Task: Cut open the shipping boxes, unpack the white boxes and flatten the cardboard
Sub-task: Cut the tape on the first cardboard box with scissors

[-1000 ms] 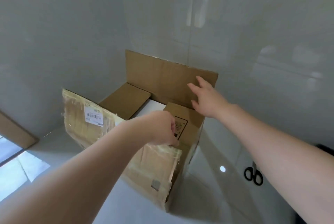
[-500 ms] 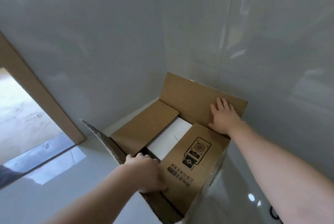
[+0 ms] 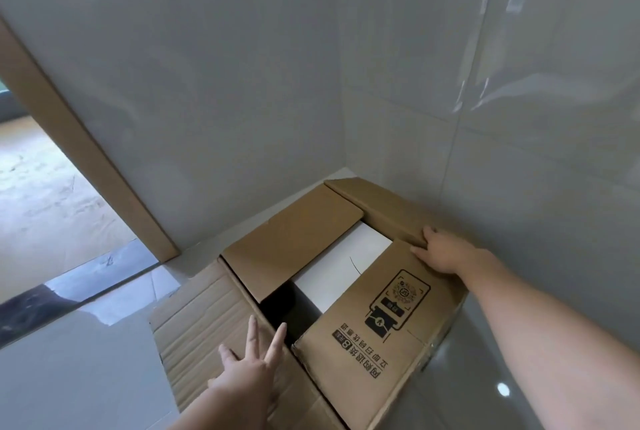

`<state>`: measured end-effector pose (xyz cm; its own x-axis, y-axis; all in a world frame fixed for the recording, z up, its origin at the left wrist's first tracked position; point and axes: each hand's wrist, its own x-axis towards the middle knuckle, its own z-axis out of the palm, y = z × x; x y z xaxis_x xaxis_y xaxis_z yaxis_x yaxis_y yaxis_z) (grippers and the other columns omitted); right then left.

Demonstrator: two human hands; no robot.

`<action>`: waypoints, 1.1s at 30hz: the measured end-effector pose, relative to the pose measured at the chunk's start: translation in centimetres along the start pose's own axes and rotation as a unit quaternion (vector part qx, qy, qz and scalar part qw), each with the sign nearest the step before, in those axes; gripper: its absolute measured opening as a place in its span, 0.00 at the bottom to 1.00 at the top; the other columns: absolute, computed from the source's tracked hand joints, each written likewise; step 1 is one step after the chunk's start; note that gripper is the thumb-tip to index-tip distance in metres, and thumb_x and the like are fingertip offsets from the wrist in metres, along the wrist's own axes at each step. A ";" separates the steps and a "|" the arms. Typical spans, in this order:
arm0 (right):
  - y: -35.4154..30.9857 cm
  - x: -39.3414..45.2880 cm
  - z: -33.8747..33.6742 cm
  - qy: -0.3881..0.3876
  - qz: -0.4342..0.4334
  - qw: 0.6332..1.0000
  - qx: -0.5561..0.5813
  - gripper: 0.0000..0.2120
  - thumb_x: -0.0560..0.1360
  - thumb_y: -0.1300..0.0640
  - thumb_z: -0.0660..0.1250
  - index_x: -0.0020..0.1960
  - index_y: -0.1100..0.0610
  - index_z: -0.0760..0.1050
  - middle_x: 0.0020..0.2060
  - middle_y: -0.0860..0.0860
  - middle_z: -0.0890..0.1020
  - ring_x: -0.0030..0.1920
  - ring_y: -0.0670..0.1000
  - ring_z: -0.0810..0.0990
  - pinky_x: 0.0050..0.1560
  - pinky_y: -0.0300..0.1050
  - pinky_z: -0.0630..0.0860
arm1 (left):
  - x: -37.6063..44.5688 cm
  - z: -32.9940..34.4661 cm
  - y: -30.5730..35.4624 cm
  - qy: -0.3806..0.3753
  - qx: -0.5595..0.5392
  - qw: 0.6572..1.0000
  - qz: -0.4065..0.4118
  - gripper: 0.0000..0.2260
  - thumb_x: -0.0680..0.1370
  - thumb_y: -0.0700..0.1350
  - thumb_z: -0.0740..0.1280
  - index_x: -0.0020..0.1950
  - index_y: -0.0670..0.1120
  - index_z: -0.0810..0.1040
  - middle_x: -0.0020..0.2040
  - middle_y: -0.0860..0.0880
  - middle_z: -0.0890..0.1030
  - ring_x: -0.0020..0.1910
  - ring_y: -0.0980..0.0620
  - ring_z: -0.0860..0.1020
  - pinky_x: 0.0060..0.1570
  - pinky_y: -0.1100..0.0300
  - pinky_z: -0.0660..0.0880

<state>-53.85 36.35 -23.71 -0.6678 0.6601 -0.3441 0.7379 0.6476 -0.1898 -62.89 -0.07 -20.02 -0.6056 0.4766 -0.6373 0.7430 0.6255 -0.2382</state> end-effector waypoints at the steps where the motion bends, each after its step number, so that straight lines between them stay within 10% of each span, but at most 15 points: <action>1: 0.1 0.4 0.4 -0.001 -0.008 1.000 0.014 0.27 0.80 0.41 0.55 0.72 0.55 0.61 0.66 0.56 0.73 0.62 0.56 0.74 0.60 0.50 0.71 | 0.5 -0.5 0.4 -0.013 0.014 1.000 -0.003 0.36 0.81 0.37 0.56 0.76 0.52 0.31 0.75 0.40 0.31 0.73 0.27 0.47 0.67 0.41 0.64; 7: 0.1 2.0 2.1 0.057 -0.035 0.997 0.029 0.16 0.81 0.45 0.54 0.56 0.54 0.73 0.50 0.53 0.80 0.48 0.52 0.77 0.49 0.47 0.73 | 3.5 -1.9 -0.2 0.020 0.169 0.971 0.166 0.44 0.68 0.57 0.75 0.75 0.42 0.56 0.77 0.41 0.55 0.76 0.37 0.49 0.71 0.36 0.45; 11: 0.2 2.4 2.4 0.059 -0.036 0.997 0.040 0.13 0.81 0.44 0.55 0.50 0.51 0.72 0.48 0.52 0.80 0.46 0.51 0.77 0.46 0.47 0.73 | 5.4 -2.2 -1.7 0.072 0.150 0.939 0.300 0.41 0.60 0.65 0.76 0.63 0.43 0.70 0.62 0.48 0.75 0.62 0.47 0.72 0.68 0.56 0.63; 19: 0.2 2.6 2.5 0.047 -0.036 0.997 0.059 0.15 0.81 0.43 0.54 0.53 0.52 0.73 0.47 0.50 0.79 0.46 0.50 0.76 0.45 0.44 0.69 | 9.1 -0.3 -1.7 0.196 0.137 0.911 0.337 0.24 0.67 0.66 0.70 0.50 0.48 0.75 0.46 0.51 0.79 0.44 0.48 0.78 0.46 0.56 0.73; 23: -0.1 2.6 2.5 0.046 -0.044 0.997 0.047 0.16 0.81 0.43 0.53 0.53 0.53 0.73 0.47 0.51 0.79 0.47 0.51 0.77 0.46 0.45 0.70 | 9.8 0.3 -2.0 0.280 0.153 0.858 0.402 0.20 0.56 0.71 0.73 0.30 0.56 0.75 0.26 0.59 0.74 0.22 0.59 0.73 0.25 0.69 0.70; 33: -2.1 1.3 3.6 0.113 -0.047 0.991 -0.047 0.17 0.81 0.42 0.51 0.54 0.54 0.71 0.50 0.54 0.79 0.47 0.54 0.76 0.45 0.47 0.71 | 7.5 1.5 -2.5 0.209 0.128 0.851 0.464 0.23 0.65 0.68 0.66 0.39 0.49 0.72 0.36 0.52 0.76 0.33 0.50 0.74 0.32 0.60 0.69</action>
<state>-55.90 34.50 -27.03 -0.7455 0.6570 -0.1126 0.6666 0.7356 -0.1209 -68.82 1.00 -25.33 0.2665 0.9042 -0.3337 0.9623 -0.2691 0.0392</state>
